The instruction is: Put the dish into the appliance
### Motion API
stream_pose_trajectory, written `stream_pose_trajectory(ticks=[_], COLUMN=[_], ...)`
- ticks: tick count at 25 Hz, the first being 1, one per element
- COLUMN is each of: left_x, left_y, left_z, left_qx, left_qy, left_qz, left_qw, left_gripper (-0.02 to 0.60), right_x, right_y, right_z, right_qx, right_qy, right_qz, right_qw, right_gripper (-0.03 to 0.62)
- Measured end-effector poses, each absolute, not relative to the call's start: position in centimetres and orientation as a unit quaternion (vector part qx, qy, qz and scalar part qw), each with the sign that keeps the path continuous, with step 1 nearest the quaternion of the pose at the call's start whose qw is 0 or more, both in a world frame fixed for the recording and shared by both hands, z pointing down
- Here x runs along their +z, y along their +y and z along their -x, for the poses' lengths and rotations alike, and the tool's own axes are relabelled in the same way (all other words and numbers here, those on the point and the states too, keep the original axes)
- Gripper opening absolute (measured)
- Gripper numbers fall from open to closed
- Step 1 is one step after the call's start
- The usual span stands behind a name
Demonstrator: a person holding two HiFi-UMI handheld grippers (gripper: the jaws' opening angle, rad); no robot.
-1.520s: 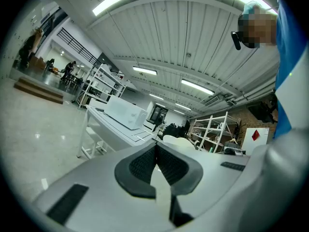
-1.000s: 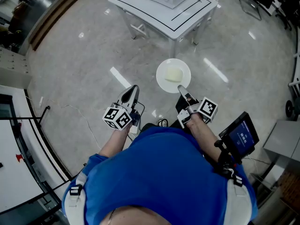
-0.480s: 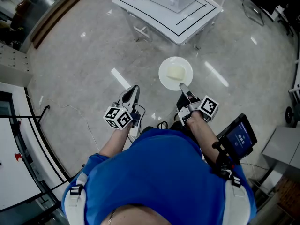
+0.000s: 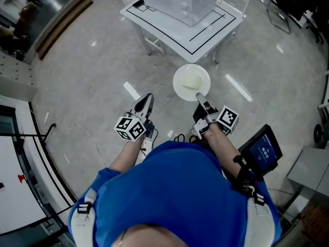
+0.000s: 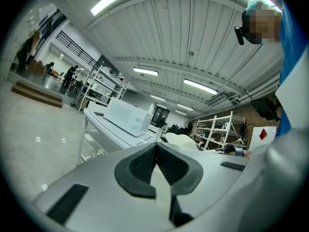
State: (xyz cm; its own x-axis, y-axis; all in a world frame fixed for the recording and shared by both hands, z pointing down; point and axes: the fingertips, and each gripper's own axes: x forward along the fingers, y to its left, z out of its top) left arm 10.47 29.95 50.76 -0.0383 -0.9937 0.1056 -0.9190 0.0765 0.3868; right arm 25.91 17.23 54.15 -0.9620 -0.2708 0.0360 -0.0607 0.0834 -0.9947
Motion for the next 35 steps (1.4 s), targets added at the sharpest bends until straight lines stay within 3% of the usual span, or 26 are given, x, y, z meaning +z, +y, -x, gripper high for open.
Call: stream_pose_trajectory(ticks=[14, 35], left_x=[50.3, 52.4], left_y=[16.9, 6.1], left_z=[-9.4, -4.3], left_qx=[-0.091, -0.071], left_qy=[-0.727, -0.717], left_qz=[-0.658, -0.667], left_qw=[0.175, 0.191], left_gripper=[0.005, 0.005], right_x=[54.7, 56.2], right_y=[4.4, -3.8], right_z=[-24.6, -21.9], right_qx=[-0.672, -0.683], right_qy=[0.732, 0.717], right_qz=[0.095, 0.123], right_qw=[0.065, 0.072], right_gripper=[0.011, 0.011])
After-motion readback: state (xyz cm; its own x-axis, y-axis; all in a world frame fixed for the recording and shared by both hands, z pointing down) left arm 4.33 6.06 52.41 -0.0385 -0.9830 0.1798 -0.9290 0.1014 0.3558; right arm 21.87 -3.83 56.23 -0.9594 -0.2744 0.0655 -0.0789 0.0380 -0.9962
